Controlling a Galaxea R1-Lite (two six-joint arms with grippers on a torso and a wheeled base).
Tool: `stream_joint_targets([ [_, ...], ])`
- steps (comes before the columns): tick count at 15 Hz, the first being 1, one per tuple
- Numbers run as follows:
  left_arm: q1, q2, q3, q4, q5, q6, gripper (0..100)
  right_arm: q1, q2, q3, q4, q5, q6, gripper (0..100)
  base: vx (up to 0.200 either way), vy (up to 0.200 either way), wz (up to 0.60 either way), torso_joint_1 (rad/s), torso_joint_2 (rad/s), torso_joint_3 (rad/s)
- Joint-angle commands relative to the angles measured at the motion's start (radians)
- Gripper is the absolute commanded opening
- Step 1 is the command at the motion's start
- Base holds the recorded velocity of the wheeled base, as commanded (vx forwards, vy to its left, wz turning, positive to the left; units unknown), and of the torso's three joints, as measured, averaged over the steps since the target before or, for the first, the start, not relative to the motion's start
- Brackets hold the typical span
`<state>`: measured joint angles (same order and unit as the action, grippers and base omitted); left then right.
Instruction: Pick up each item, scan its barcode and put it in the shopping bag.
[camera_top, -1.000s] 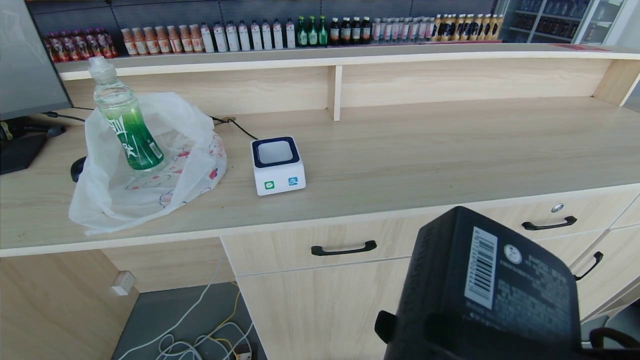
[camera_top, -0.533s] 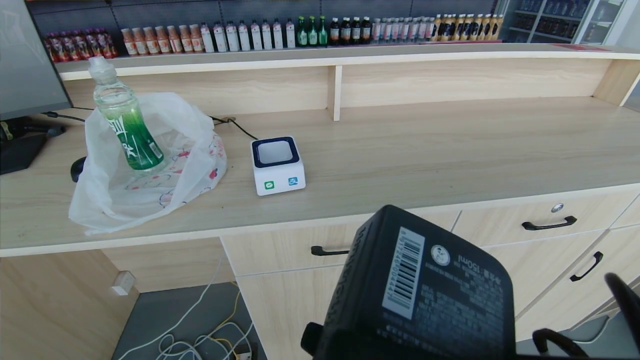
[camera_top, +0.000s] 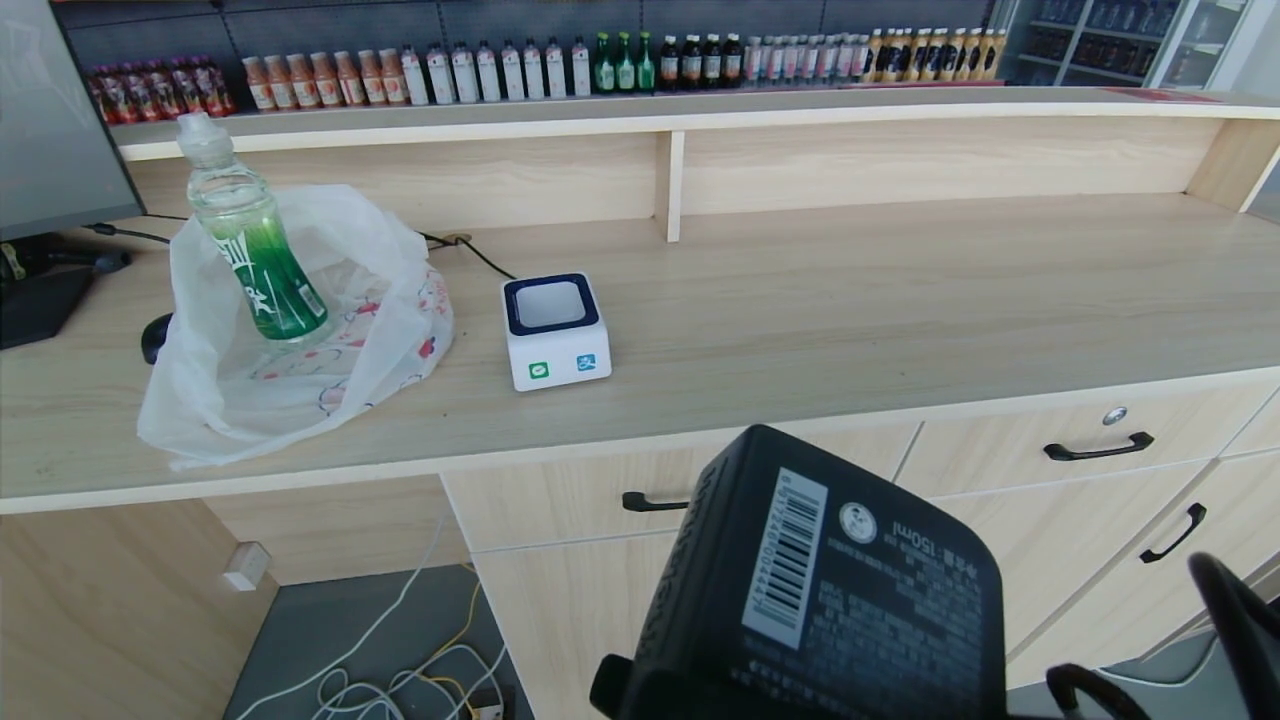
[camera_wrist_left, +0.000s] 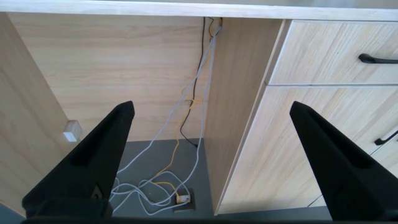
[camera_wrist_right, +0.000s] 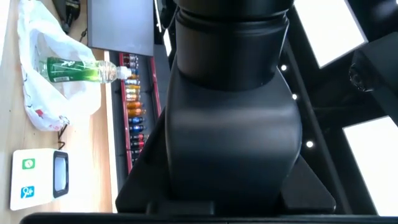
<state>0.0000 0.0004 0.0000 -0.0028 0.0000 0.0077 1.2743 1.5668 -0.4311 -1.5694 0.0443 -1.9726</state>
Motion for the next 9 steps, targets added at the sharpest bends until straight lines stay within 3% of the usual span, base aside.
stream_joint_targets([
  [1, 0.0, 0.0, 0.0, 0.0, 0.0, 0.002, 100, -0.001, 0.002, 0.0, -0.001, 0.0, 0.0, 0, 0.0, 0.0, 0.0, 0.0, 0.0, 0.0],
  [6, 0.0, 0.0, 0.0, 0.0, 0.0, 0.0, 100, -0.018, 0.001, 0.002, -0.001, 0.0, 0.038, 0, 0.0, 0.0, 0.0, 0.0, 0.0, 0.0],
  [9, 0.0, 0.0, 0.0, 0.0, 0.0, 0.0, 100, -0.056, -0.008, 0.018, -0.001, 0.0, 0.152, 0, 0.0, 0.0, 0.0, 0.0, 0.0, 0.0],
])
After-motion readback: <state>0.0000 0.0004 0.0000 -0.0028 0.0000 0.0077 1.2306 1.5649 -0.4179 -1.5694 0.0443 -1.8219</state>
